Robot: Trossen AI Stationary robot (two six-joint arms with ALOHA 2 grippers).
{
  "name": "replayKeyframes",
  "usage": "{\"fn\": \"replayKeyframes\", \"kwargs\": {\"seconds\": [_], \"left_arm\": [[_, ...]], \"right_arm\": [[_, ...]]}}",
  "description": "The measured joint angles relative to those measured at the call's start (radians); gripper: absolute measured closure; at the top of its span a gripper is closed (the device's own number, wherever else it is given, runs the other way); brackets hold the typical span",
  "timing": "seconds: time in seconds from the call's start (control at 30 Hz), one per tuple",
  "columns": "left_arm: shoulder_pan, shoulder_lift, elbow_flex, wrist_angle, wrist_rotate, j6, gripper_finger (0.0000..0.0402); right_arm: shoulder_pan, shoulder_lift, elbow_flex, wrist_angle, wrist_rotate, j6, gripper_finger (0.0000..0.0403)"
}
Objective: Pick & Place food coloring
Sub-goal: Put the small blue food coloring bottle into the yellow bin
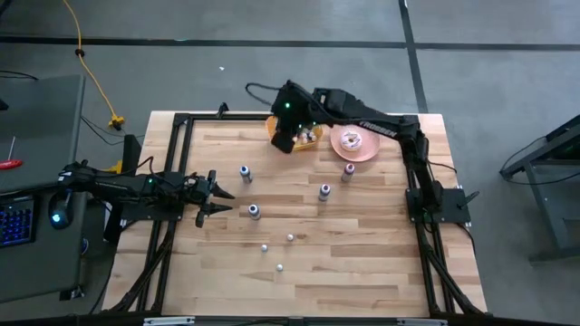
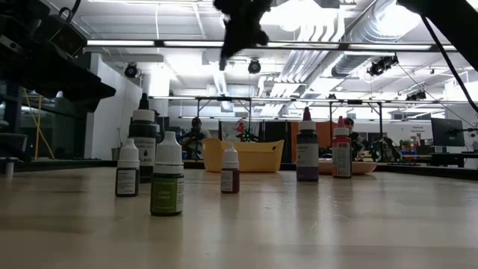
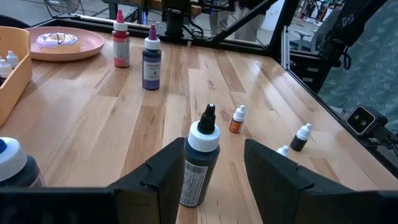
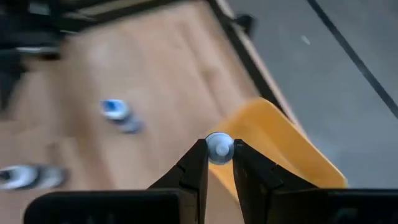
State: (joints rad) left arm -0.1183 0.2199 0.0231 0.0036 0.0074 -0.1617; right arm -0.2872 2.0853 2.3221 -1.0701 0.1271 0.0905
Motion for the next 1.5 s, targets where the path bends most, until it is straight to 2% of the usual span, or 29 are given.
{"fn": "replayKeyframes", "kwargs": {"seconds": [0.23, 0.43, 0.73, 1.03, 1.5], "left_arm": [[0.0, 0.0, 0.0, 0.0, 0.0, 0.0, 0.0238], [0.0, 0.0, 0.0, 0.0, 0.0, 0.0, 0.0238], [0.0, 0.0, 0.0, -0.001, 0.0, 0.0, 0.0238], [0.0, 0.0, 0.0, -0.001, 0.0, 0.0, 0.0238], [0.0, 0.0, 0.0, -0.002, 0.0, 0.0, 0.0238]], "right_arm": [[-0.122, 0.002, -0.096, 0.061, 0.06, 0.05, 0.0348], [-0.201, 0.002, -0.26, 0.225, -0.007, 0.094, 0.0348], [-0.264, 0.002, -0.463, 0.408, -0.022, 0.223, 0.0348], [-0.282, 0.002, -0.539, 0.47, -0.034, 0.272, 0.0348], [-0.284, 0.06, -0.537, 0.483, -0.033, 0.313, 0.0348]]}}
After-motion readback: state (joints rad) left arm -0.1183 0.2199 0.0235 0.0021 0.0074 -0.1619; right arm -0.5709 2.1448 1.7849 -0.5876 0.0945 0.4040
